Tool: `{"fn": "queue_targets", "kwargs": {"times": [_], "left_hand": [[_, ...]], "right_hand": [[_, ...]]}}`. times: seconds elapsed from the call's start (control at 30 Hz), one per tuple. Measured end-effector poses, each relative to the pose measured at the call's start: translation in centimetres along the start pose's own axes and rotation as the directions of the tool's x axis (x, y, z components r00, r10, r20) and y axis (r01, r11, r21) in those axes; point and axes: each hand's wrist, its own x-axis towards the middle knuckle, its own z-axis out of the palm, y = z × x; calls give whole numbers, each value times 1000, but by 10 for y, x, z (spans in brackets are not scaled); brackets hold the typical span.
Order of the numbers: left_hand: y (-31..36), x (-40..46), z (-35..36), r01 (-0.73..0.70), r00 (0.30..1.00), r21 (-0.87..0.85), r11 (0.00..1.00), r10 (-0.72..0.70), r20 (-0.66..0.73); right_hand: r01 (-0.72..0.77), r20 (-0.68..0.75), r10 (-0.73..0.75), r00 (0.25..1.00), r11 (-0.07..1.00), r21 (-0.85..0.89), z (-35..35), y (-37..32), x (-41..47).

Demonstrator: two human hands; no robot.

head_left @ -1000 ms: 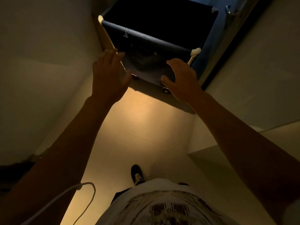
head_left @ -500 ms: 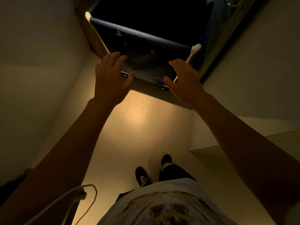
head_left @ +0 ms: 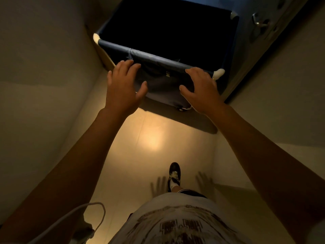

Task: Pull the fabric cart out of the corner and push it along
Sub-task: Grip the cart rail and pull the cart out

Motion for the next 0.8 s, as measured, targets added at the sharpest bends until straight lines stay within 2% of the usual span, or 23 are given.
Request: {"fn": "queue_targets", "kwargs": {"times": [0.4, 0.6, 0.8], "left_hand": [[22, 103, 34, 57, 996, 51, 997, -60, 66], [24, 139, 46, 36, 997, 66, 997, -41, 64], [17, 176, 62, 19, 996, 68, 998, -25, 90]], "right_hand": [[20, 30, -21, 999, 999, 34, -8, 57, 112], [32, 16, -33, 999, 998, 62, -6, 74, 148], [-16, 48, 14, 999, 999, 40, 4, 88, 176]]}}
